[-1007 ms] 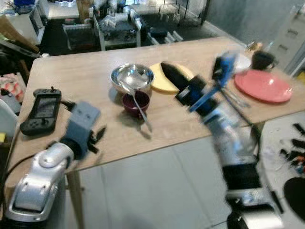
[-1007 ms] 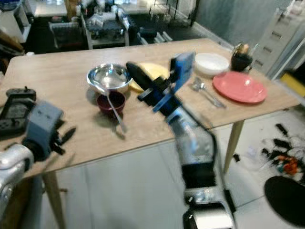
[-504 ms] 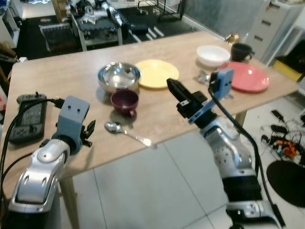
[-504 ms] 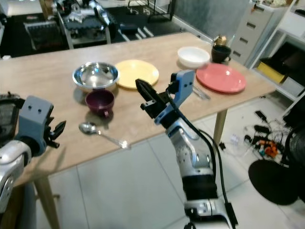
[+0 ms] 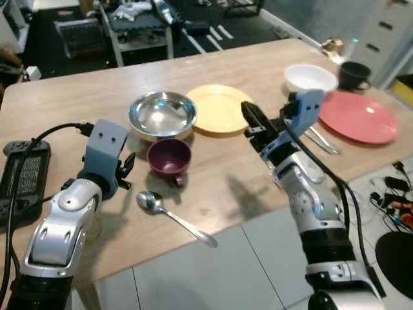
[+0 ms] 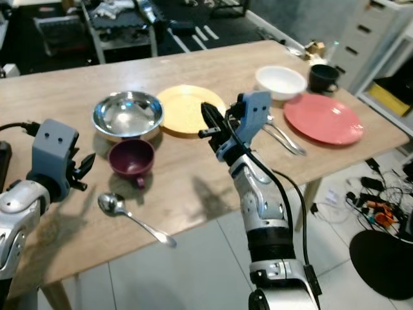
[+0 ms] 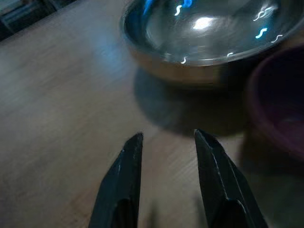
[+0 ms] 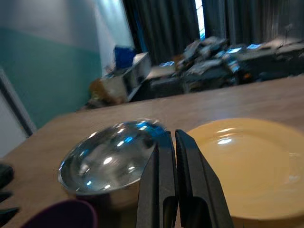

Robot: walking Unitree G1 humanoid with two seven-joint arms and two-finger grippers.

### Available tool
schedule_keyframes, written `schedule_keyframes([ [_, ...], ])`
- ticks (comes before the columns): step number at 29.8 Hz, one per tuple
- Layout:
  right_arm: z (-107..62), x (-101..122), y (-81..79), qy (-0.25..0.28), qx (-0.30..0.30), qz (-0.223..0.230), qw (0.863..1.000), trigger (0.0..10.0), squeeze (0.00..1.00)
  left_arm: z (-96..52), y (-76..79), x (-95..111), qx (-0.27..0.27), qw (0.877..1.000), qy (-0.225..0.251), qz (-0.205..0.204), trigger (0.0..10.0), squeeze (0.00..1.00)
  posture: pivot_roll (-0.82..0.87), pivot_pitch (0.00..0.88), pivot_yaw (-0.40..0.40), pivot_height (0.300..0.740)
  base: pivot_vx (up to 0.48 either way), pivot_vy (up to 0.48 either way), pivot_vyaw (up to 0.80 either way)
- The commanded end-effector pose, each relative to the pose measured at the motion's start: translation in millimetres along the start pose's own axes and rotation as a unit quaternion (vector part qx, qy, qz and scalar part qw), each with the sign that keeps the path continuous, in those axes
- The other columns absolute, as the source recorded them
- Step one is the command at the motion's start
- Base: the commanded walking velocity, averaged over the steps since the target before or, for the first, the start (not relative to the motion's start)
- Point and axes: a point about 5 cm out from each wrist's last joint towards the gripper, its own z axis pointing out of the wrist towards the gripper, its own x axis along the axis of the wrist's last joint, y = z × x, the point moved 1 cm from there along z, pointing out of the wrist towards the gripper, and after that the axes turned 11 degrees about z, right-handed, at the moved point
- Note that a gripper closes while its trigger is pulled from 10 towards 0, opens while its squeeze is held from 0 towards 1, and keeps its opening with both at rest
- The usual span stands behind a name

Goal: Setting the table

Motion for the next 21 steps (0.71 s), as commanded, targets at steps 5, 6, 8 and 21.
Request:
schedule_keyframes([
  [5, -7.1, -5.3, 9.6, -0.006, -0.028, -0.012, 1.000, 10.0, 0.00, -0.6, 2.0, -3.5, 0.000, 1.000, -0.002, 0.009, 10.0, 0.00, 0.11, 0.194, 0.068, 0.740, 0.000, 0.000, 0.00],
  [6, -7.6, -5.6, 10.5, -0.006, -0.031, -0.013, 0.999, 10.0, 0.00, -0.6, 1.9, -3.9, 0.000, 1.000, -0.004, 0.011, 10.0, 0.00, 0.11, 0.194, 0.068, 0.740, 0.000, 0.000, 0.00],
  [8, -8.3, -5.8, 11.4, -0.007, -0.032, -0.013, 0.999, 10.0, 0.00, -0.7, 1.6, -4.1, 0.000, 1.000, -0.004, 0.010, 10.0, 0.00, 0.11, 0.194, 0.068, 0.740, 0.000, 0.000, 0.00],
  [21, -11.6, -7.8, 12.4, -0.014, -0.036, -0.032, 0.999, 10.0, 0.00, -1.2, 0.6, -6.8, 0.002, 1.000, -0.008, 0.013, 10.0, 0.00, 0.11, 0.188, 0.065, 0.740, 0.000, 0.000, 0.00],
])
